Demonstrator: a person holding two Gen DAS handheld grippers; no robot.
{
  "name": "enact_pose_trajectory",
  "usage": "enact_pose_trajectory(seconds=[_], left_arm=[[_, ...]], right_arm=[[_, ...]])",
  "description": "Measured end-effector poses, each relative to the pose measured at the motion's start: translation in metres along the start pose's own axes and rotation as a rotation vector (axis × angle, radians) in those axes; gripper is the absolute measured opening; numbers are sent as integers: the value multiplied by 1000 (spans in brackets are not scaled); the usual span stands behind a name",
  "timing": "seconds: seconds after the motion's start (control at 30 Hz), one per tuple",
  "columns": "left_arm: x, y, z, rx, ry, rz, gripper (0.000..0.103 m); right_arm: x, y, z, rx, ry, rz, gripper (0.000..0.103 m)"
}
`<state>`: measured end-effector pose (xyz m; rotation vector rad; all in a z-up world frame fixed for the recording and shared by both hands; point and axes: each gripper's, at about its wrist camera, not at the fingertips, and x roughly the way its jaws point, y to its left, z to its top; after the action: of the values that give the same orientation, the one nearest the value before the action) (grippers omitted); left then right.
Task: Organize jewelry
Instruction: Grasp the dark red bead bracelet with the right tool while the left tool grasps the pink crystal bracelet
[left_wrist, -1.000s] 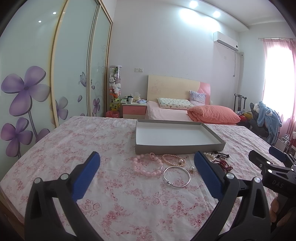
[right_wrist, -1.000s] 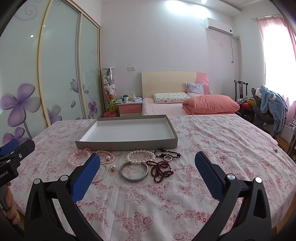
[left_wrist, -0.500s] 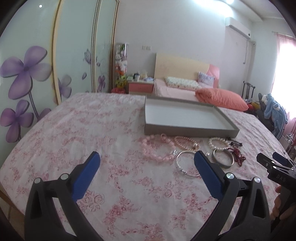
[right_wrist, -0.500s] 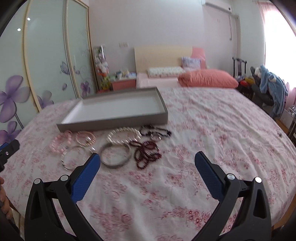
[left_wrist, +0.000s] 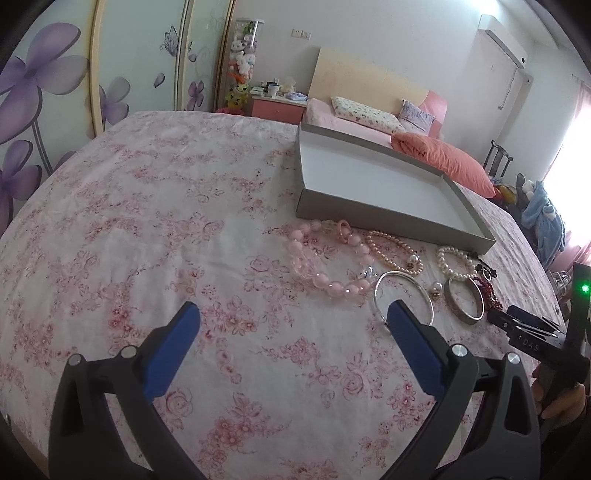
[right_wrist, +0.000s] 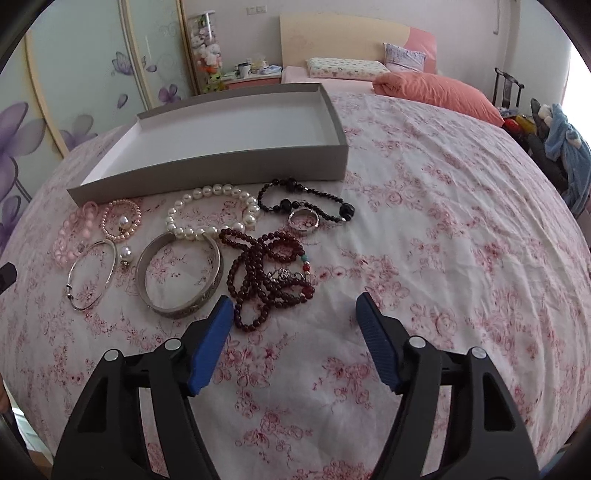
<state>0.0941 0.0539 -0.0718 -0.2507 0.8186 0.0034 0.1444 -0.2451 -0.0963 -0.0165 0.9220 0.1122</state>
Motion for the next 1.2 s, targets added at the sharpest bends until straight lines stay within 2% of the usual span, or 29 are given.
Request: enact_pose_trajectory(seconds=[0.1, 0.2, 0.3, 0.43, 0.53, 0.6, 0.67, 0.83, 0.9, 1.03, 1.2], left_arm=[[7, 0, 4, 7, 15, 1, 99], [14, 0, 9, 21, 22, 20, 99], [22, 0, 16, 31, 33, 41, 99], [31, -3, 26, 55, 33, 67, 98], [40, -6, 32, 77, 40, 83, 89], [47, -7, 34, 88, 52, 94, 80], [56, -9, 37, 97, 70, 108, 77], [68, -13, 39, 104, 95, 110, 72], [71, -14, 39, 105, 103, 113, 65], [72, -17, 37, 102, 117, 119, 61], [72, -25, 33, 109, 117, 145, 51]], right_arm=[[4, 8, 4, -21, 0, -6, 69], [6, 15, 8, -33, -10, -2, 61], [5, 17, 14, -39, -16, 5, 48], [2, 16, 15, -51, -30, 21, 24], [0, 16, 14, -54, -33, 34, 13], [-3, 13, 13, -45, -35, 43, 13], [-4, 11, 12, -39, -36, 45, 13], [-3, 11, 13, -34, -37, 48, 12], [-1, 9, 14, -34, -38, 48, 12], [-1, 9, 14, -33, -38, 49, 12], [2, 7, 16, -37, -37, 42, 13]])
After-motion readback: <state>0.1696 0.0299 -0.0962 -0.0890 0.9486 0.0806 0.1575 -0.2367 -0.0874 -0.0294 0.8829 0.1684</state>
